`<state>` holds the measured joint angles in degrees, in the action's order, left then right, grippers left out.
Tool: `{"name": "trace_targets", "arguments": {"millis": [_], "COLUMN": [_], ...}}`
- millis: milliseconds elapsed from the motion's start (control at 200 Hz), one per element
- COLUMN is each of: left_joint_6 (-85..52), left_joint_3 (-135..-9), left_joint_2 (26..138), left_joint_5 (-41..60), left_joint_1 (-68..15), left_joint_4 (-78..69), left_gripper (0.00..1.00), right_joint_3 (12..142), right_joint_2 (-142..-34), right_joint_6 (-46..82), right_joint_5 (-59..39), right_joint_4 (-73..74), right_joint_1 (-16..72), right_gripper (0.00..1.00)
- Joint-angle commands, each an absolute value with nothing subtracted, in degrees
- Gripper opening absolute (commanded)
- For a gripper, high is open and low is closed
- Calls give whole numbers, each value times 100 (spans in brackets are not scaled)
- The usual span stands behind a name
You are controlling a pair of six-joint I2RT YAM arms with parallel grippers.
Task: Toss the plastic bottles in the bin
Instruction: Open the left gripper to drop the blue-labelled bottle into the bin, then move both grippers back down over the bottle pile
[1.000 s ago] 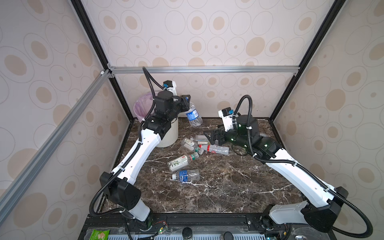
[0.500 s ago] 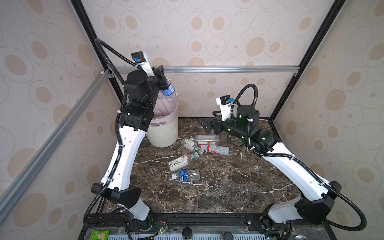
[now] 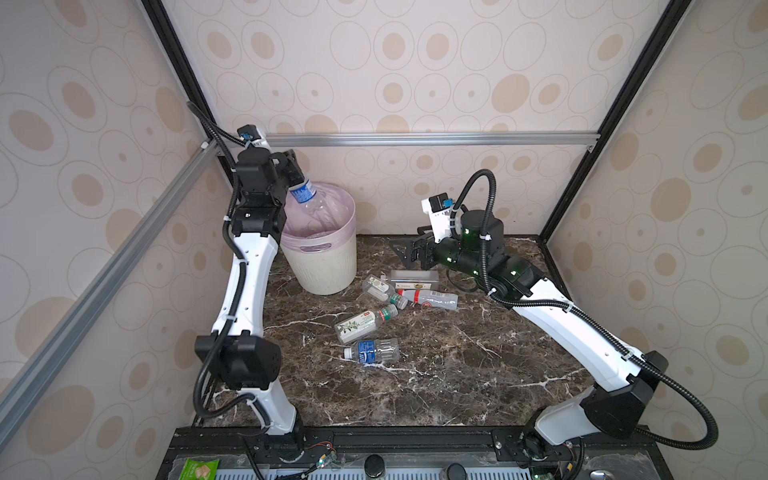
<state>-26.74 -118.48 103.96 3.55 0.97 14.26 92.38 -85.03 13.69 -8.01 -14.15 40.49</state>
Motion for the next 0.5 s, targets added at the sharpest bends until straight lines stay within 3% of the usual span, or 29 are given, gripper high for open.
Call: {"name": "trace_targets", "arguments": {"millis": [0, 45, 490], "left_joint_6": [-3260, -3304, -3312], "left_joint_3": [-12040, -11936, -11243], "left_joint_2": [10143, 9958, 9191], "left_joint_5": [1374, 1423, 1233], "left_joint_1": [1, -68, -908], "left_joint_4": [1737, 1605, 1367], "left_gripper": [91, 99, 99], "right_joint_3": [9143, 9132, 9038], "right_joint_2": [-8297, -8292, -8222], "right_joint_6": [1380, 1369, 1320], "right_joint_5": [-753, -739, -424], "right_joint_4": [-1354, -1345, -1582], "right_joint_1": [4090, 4093, 4071], "right_gripper": [100, 100, 100]}}
